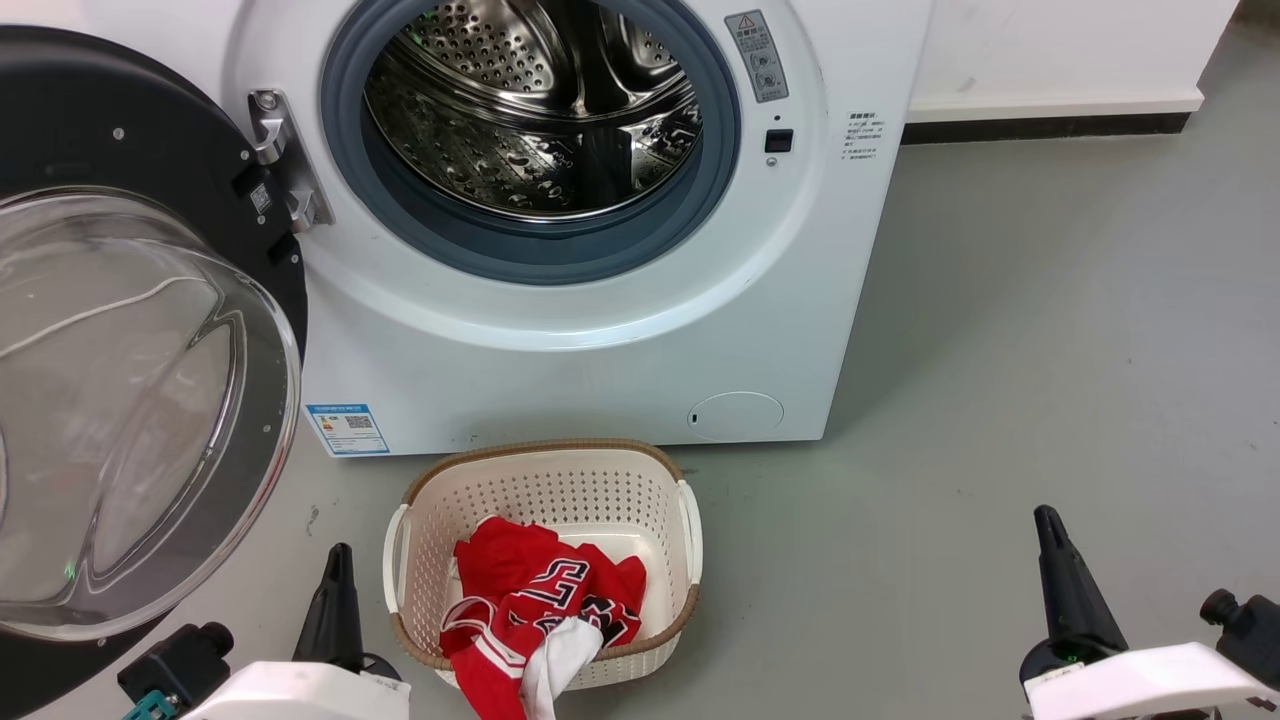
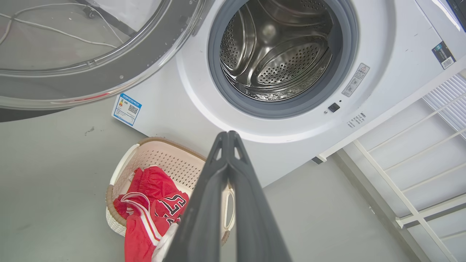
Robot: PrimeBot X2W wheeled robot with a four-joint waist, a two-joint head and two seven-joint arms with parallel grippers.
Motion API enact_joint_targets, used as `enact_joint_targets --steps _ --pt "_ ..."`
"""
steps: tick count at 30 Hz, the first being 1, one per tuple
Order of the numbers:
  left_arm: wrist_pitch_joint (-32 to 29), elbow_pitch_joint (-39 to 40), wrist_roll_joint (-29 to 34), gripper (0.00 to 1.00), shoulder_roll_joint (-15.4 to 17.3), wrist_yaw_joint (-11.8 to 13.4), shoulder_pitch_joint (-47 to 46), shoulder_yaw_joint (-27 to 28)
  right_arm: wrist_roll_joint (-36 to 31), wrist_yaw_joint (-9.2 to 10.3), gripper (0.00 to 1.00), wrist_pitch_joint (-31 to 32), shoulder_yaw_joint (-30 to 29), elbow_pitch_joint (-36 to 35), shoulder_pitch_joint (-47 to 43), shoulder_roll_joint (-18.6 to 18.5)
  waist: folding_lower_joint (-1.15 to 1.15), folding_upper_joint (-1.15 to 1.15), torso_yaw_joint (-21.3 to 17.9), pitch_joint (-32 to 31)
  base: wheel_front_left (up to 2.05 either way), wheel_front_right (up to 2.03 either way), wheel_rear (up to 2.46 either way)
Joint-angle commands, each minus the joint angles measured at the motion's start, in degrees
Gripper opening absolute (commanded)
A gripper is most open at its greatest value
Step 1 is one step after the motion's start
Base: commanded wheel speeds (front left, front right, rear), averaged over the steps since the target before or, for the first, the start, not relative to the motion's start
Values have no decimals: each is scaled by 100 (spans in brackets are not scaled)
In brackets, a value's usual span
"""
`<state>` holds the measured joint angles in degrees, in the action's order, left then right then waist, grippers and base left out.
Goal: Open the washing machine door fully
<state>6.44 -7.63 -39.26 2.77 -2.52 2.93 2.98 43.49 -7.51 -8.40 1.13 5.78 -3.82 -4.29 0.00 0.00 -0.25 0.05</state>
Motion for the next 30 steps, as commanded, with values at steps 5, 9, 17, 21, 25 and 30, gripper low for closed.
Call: enact_joint_targets --steps 5,9,17,21,25,30 --pt "-121 -7 -525 0 9 -67 -205 55 524 1 0 114 -41 24 217 -56 0 0 2 1 0 0 0" --pt "-196 -49 -841 0 9 -101 -252 73 834 1 0 187 -63 74 266 -63 0 0 3 1 0 0 0" --pt "-381 -146 -1584 0 10 -169 -374 123 1557 2 0 354 -123 197 390 -74 0 0 5 3 0 0 0" --pt "-450 -183 -1859 0 11 -196 -420 141 1824 1 0 423 -148 240 449 -75 0 0 7 3 0 0 0" --pt "-520 -218 -2126 0 11 -220 -457 160 2082 1 0 487 -172 283 485 -77 0 0 8 4 0 0 0" --pt "-630 -278 -2572 0 12 -265 -532 190 2509 2 0 596 -215 357 574 -77 0 0 10 5 0 0 0"
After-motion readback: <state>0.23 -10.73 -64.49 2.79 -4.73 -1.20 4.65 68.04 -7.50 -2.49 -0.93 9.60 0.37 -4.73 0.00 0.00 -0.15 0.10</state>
